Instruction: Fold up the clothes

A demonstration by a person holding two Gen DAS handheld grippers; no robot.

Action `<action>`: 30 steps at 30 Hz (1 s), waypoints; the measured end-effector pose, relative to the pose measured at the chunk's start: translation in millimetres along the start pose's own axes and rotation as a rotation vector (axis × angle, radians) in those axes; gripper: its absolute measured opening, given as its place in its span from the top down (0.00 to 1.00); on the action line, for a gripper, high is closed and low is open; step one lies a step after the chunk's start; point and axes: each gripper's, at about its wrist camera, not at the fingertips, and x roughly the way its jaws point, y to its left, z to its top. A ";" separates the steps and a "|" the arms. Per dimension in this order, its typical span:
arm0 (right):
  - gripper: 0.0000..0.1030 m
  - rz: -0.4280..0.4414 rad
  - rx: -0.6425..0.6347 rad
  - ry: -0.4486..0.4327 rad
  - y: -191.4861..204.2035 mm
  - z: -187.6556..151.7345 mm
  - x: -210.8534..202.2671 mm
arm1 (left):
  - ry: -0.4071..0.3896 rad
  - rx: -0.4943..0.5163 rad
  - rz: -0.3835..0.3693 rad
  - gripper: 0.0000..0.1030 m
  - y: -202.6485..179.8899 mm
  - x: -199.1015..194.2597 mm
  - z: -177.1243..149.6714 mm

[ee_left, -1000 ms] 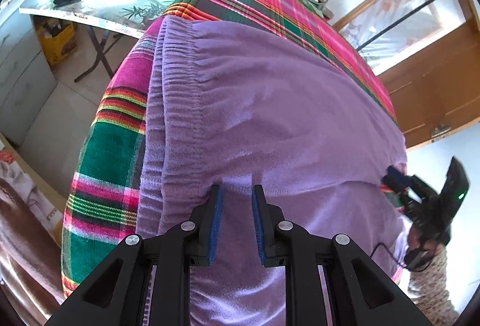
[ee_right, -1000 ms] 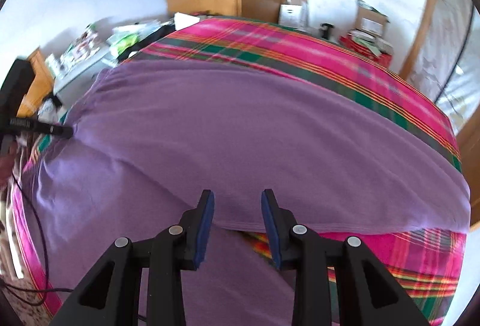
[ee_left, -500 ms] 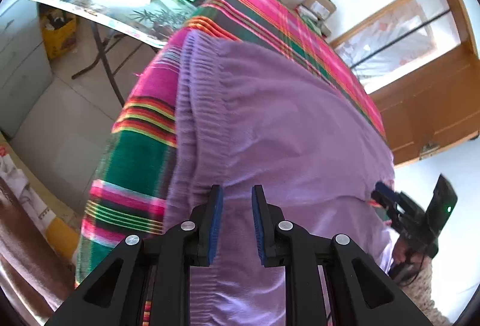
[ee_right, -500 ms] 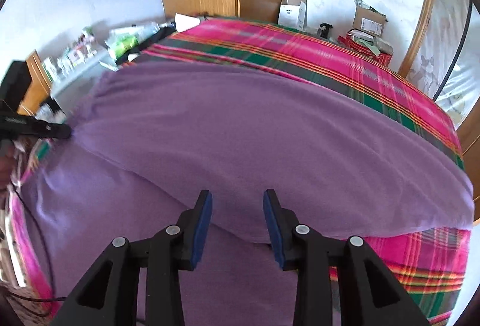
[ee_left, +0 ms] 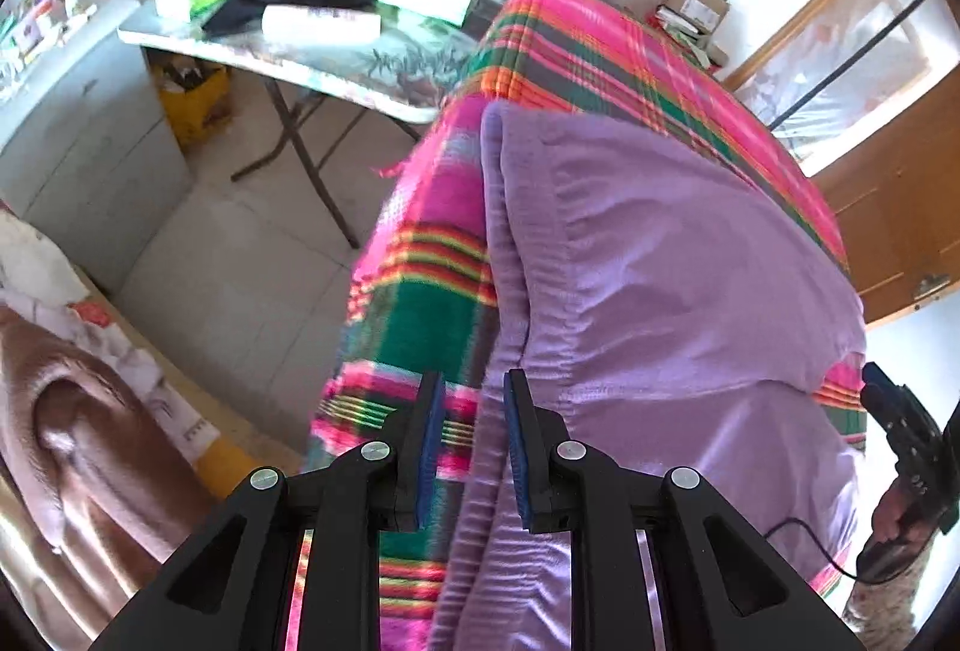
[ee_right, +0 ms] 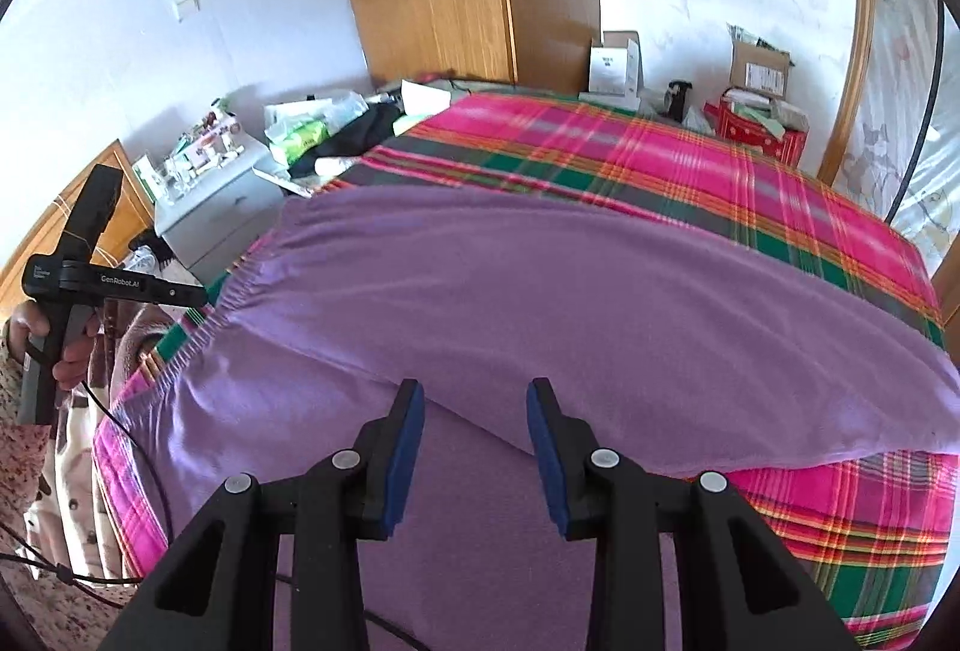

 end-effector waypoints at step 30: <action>0.63 -0.041 -0.001 0.119 -14.3 43.6 108.2 | 0.014 0.261 0.128 0.71 -74.0 72.5 96.2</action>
